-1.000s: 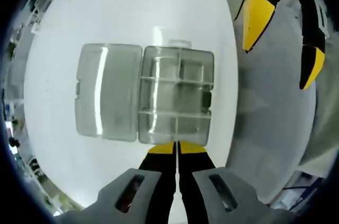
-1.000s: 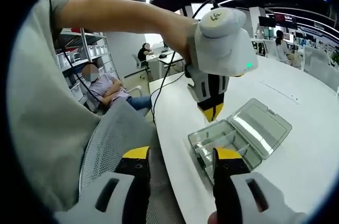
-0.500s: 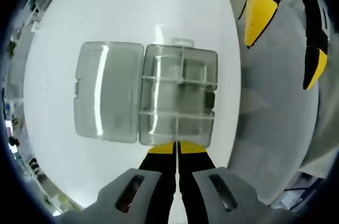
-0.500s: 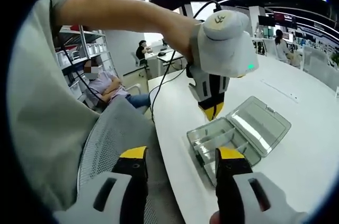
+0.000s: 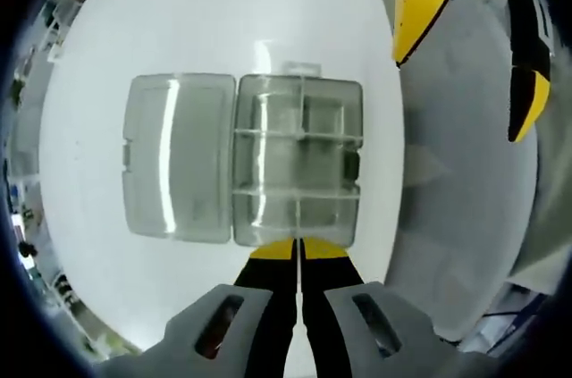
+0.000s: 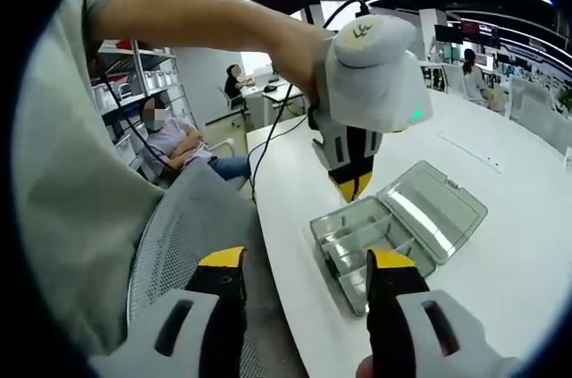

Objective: Insert the divider into the dual guide fixture by aligning both edges with the guide slots and pushing it downward to the bottom, including one-sided entry, uneven engagement, binding, and posture correction.

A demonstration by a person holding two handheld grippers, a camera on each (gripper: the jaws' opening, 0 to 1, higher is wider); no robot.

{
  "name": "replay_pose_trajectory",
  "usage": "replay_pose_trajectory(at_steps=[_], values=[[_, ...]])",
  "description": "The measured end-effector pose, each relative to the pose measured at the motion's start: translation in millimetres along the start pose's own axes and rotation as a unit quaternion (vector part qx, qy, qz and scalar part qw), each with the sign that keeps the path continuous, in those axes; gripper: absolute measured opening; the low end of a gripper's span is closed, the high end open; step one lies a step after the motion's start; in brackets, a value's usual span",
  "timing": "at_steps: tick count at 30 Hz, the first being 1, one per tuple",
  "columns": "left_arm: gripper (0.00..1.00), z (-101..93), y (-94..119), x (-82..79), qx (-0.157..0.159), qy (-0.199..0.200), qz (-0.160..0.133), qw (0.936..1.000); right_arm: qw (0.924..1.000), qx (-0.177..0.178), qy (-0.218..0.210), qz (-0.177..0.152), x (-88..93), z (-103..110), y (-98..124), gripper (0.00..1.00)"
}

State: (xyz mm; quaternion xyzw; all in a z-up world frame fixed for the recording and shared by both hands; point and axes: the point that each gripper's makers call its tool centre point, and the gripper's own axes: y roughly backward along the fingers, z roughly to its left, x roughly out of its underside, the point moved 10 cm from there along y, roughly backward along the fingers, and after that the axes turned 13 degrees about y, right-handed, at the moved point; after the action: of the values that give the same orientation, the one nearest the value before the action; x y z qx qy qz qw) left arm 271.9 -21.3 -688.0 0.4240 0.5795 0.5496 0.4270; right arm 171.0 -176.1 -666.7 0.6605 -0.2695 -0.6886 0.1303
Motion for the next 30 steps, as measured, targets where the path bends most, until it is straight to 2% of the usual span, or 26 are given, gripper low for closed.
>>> replay_pose_trajectory(at_steps=[30], values=[[0.0,-0.8,-4.8,-1.7,-0.005,-0.01,0.008,0.9999,1.0,0.0,-0.009,0.001,3.3,1.4,0.2,0.52]])
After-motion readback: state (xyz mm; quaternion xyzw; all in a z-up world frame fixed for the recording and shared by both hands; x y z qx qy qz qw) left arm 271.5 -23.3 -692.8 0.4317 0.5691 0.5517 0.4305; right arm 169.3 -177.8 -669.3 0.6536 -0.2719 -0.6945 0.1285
